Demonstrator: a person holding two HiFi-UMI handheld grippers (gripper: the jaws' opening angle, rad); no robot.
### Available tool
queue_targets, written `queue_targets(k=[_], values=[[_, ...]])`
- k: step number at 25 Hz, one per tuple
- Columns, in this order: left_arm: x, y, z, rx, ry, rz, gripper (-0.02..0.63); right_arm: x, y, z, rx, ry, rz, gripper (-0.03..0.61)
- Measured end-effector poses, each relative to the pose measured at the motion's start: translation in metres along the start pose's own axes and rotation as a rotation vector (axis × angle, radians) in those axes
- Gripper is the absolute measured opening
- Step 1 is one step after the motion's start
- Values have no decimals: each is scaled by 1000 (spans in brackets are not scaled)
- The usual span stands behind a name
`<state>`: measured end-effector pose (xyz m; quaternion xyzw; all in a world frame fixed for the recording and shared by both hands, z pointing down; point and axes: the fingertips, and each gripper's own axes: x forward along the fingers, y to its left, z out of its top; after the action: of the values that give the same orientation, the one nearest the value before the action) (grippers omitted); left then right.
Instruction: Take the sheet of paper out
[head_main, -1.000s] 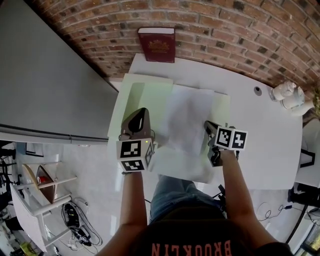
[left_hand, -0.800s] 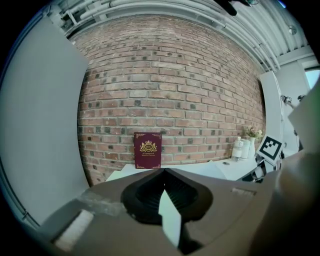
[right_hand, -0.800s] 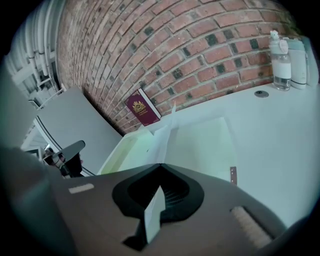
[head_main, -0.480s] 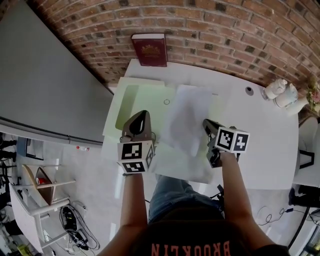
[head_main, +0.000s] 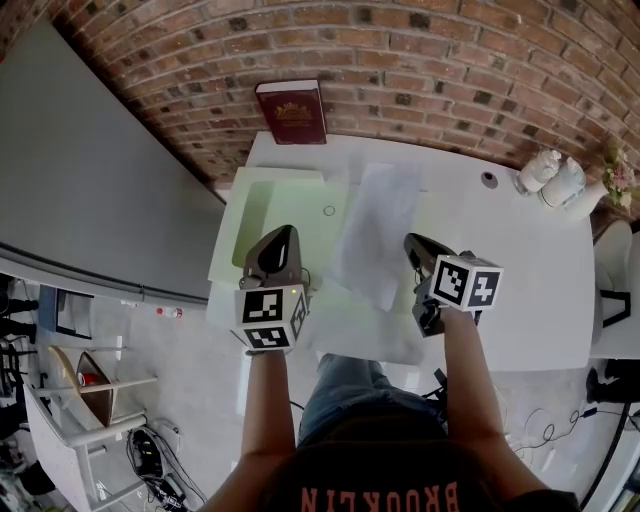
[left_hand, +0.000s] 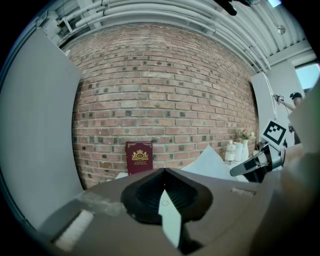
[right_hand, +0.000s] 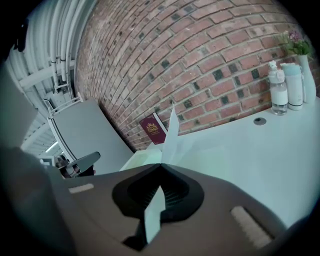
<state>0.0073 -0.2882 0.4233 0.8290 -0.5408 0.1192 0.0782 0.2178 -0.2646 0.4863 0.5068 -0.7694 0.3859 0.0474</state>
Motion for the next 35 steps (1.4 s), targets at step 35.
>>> queue_targets(k=[35], values=[[-72,37,132,80,-326,-26,0,-83,148,121,-426,-466,-69,2]])
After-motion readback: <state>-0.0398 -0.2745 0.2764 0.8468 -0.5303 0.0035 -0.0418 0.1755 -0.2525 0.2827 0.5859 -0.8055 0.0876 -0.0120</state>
